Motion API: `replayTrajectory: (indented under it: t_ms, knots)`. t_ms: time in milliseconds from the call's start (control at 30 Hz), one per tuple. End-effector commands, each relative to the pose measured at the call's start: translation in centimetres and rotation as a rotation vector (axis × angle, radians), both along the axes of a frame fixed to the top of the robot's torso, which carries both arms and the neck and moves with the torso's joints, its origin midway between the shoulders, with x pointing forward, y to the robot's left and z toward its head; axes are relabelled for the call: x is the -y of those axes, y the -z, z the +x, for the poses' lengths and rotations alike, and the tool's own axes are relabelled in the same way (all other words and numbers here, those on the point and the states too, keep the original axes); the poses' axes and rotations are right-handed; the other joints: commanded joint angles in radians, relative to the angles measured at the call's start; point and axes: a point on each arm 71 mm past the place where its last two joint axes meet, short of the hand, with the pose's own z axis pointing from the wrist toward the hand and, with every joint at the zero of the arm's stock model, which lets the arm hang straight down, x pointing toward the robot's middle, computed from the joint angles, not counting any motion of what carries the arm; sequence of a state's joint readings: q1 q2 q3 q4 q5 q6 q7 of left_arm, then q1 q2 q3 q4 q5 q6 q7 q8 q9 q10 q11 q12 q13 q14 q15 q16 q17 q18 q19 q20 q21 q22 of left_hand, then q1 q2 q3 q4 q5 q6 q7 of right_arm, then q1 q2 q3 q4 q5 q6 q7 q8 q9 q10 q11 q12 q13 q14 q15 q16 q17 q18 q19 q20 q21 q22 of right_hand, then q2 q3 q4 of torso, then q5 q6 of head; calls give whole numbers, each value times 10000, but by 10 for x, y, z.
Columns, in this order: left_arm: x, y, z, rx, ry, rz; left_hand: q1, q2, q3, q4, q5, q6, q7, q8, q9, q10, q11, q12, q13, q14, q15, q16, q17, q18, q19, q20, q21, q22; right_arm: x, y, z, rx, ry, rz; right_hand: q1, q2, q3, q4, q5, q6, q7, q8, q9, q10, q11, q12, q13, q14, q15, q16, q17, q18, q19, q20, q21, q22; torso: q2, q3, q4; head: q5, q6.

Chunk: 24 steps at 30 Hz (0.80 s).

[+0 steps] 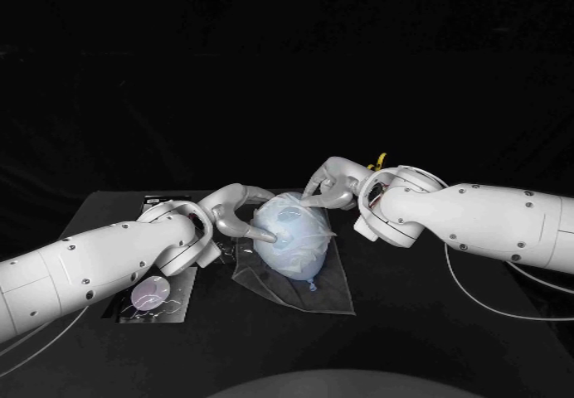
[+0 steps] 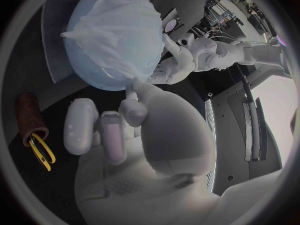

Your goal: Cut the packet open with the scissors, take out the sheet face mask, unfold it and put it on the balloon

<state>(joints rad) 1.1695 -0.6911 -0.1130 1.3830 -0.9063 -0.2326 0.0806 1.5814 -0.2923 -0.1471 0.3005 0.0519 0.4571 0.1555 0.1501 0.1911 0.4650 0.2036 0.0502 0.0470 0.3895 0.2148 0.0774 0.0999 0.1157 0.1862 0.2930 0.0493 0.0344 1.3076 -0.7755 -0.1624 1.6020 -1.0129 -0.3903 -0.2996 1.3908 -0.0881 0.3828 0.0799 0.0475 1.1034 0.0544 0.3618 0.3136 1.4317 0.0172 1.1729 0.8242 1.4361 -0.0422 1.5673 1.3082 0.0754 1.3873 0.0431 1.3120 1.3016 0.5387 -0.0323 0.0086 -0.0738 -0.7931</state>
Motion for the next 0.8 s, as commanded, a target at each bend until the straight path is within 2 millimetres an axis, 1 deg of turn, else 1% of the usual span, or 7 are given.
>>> replayTrajectory:
  t_ms: [33, 167, 233, 267, 433, 633, 800]
  knots:
    - [3, 0, -1, -110, 131, -30, -5, 65, 52, 20, 24, 40, 442, 44, 15, -20, 64, -25, -14, -77, -11, -9, -14, 170, 50, -11, 51, 16, -3, -3, -2, 447, -160, 91, 37, -65, 150, -61, 16, 57, -80, 92, 136, 1391, -420, 3979, 7466, 1347, -368, 35, 2626, -36, 11, -69, 70, 54, -8, 2, -6, -3, -8]
    - [3, 0, -1, -125, 111, -28, -5, 64, 54, 21, 24, 34, 444, 42, 12, -15, 62, -27, -14, -69, -11, -9, -12, 173, 52, -11, 52, 16, -3, -5, -3, 650, -281, 243, -14, -104, 494, -226, 17, 20, -43, 256, 345, 1391, -399, 3979, 7466, 1347, -362, 35, 2626, -47, 24, -90, 93, 100, -9, -2, -6, -1, -12]
    - [3, 1, -1, -132, 102, -29, -5, 64, 54, 21, 24, 34, 444, 42, 12, -15, 62, -27, -14, -69, -11, -9, -12, 173, 52, -11, 52, 16, -3, -5, -4, 713, -364, 334, -148, -144, 817, -342, 17, -30, -26, 393, 535, 1391, -384, 3979, 7466, 1347, -351, 35, 2626, -55, 37, -85, 115, 143, -8, -1, -7, -2, -12]
    - [3, 1, -1, -135, 100, -30, -5, 64, 54, 21, 24, 34, 444, 42, 12, -15, 62, -27, -14, -69, -11, -9, -12, 173, 52, -11, 52, 16, -4, -6, -5, 736, -403, 379, -148, -144, 817, -342, 17, -30, -26, 393, 535, 1391, -384, 3979, 7466, 1347, -351, 35, 2626, -55, 37, -85, 115, 143, -5, 0, -6, -2, -9]
    - [2, 1, -1, -144, 95, -30, -5, 64, 54, 21, 24, 34, 444, 42, 12, -15, 62, -27, -14, -69, -11, -9, -12, 173, 52, -11, 52, 16, -5, -8, -9, 846, -553, 582, -423, -231, 1303, -532, 12, -87, -34, 622, 865, 1391, -386, 3979, 7466, 1347, -351, 35, 2626, -60, 51, -82, 136, 201, -4, -2, -3, -11, -10]
    - [2, 1, -1, -153, 89, -25, -5, 64, 54, 21, 24, 34, 444, 42, 12, -15, 62, -27, -14, -69, -11, -9, -12, 173, 52, -11, 52, 16, -5, -11, -15, 1088, -666, 861, -588, -243, 1592, -652, 15, -156, -34, 749, 1089, 1391, -390, 3979, 7466, 1347, -354, 35, 2626, -78, 96, -85, 198, 286, -11, -1, -6, -5, -1]
    - [2, 1, 0, -158, 90, -22, -5, 64, 54, 21, 24, 34, 444, 42, 12, -15, 62, -27, -14, -69, -11, -9, -12, 173, 52, -11, 52, 16, -7, -12, -18, 1029, -840, 893, -645, -253, 1689, -704, 15, -185, -32, 788, 1168, 1391, -388, 3979, 7466, 1347, -353, 35, 2626, -78, 97, -86, 198, 295, -7, -2, -1, 9, 10]
